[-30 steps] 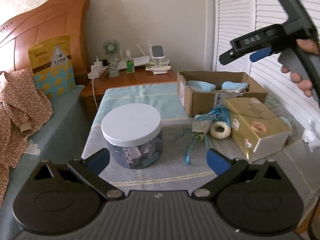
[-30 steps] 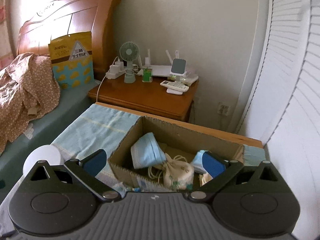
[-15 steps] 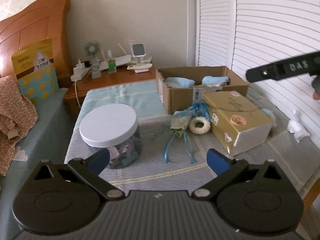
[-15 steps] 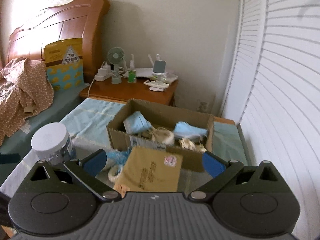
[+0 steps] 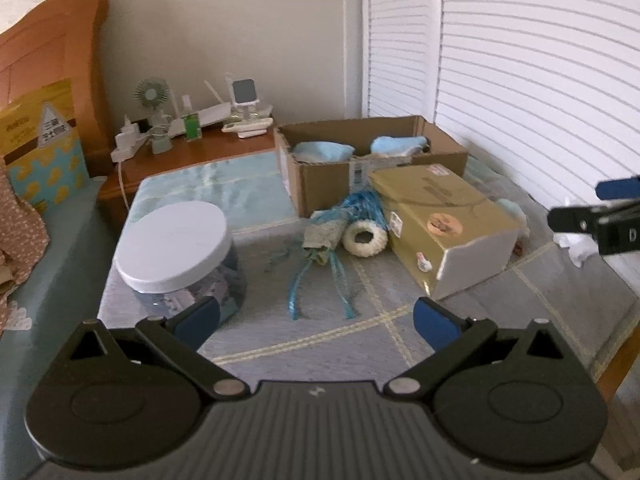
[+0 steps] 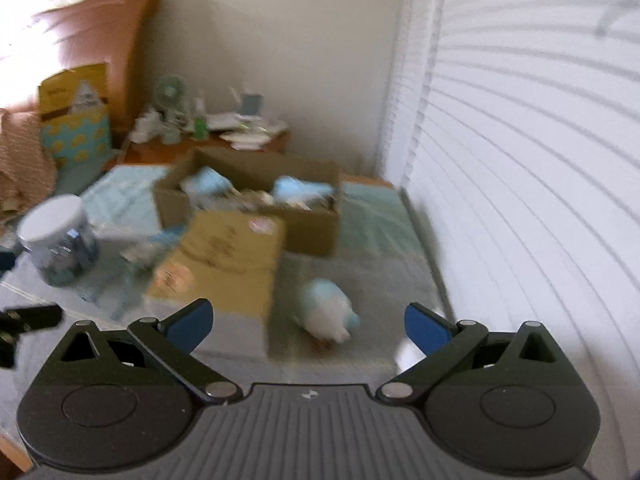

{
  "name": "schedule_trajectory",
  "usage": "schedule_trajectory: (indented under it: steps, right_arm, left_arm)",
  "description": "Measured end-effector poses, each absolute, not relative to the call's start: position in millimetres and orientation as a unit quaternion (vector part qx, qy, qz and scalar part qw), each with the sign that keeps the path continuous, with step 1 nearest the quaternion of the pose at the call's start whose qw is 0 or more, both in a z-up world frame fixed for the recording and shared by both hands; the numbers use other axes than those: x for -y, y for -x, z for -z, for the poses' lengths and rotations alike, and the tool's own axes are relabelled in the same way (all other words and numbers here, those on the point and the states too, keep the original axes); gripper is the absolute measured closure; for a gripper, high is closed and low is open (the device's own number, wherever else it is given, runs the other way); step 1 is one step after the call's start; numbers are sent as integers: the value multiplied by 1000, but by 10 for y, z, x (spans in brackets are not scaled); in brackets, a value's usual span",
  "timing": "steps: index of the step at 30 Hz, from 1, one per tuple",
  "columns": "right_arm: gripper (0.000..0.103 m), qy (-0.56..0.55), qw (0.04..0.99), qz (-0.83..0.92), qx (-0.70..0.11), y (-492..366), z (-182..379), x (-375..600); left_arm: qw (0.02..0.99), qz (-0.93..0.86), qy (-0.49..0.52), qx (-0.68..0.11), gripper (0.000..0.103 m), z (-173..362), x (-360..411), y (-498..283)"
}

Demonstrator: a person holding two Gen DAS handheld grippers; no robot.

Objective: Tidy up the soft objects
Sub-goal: 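Move the right gripper to the white tissue while the left moves toward the floral pouch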

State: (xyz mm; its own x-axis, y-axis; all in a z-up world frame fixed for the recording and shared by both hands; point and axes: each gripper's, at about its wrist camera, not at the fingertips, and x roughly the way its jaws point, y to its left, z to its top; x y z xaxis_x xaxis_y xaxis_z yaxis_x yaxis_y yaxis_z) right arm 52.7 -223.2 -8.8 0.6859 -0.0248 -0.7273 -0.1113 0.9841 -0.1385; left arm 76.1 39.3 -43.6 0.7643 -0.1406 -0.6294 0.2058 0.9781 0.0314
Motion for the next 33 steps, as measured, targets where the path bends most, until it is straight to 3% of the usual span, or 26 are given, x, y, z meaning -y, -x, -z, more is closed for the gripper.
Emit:
schedule_trajectory:
  steps: [19, 33]
  right_arm:
    - [0, 74, 880, 63, -465, -648, 798, 2694]
    - [0, 38, 877, 40, -477, -806, 928, 2725]
  left_arm:
    - [924, 113, -47, -363, 1, 601, -326, -941]
    - [905, 134, -48, -401, 1, 823, -312, -1093]
